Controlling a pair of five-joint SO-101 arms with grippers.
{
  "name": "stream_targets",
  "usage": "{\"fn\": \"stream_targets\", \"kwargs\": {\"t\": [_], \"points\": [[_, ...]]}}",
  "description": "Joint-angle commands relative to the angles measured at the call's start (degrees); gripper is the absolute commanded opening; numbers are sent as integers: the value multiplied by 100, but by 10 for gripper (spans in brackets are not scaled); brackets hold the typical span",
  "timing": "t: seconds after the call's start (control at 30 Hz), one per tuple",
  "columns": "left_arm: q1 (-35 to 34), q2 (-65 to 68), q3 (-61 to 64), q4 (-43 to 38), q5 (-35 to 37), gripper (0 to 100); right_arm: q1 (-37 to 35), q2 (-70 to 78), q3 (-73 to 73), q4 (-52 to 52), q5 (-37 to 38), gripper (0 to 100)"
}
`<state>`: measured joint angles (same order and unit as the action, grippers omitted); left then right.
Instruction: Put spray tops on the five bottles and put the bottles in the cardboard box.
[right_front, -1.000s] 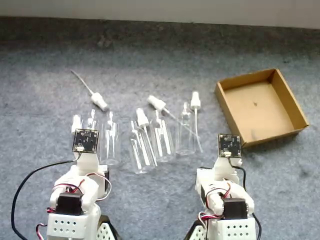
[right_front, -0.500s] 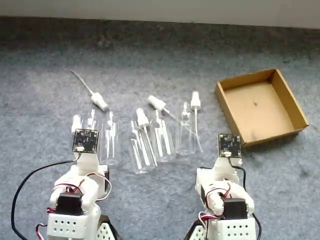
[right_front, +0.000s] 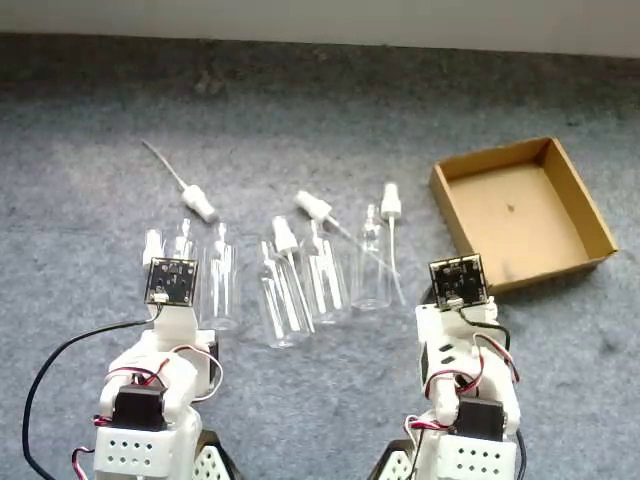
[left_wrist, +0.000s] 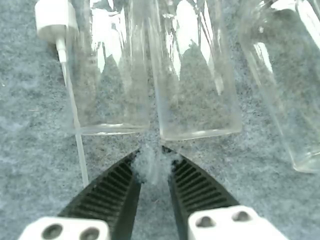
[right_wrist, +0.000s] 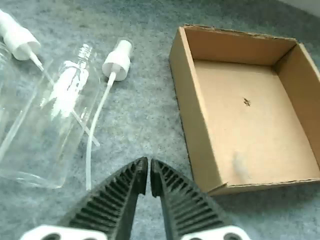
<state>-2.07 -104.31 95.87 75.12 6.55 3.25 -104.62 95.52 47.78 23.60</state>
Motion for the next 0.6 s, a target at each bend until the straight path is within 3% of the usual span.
{"fn": "stream_targets", "kwargs": {"t": [0.0,0.37,0.57], "points": [[75,-4,127,18,-18,7,277,-57,-110,-171,220,6],[75,-4,127,18,-18,7,259,110,-2730,1719,264,8],[75,-4,127,18,-18,7,251,1859,-4347,2519,229,8]]}}
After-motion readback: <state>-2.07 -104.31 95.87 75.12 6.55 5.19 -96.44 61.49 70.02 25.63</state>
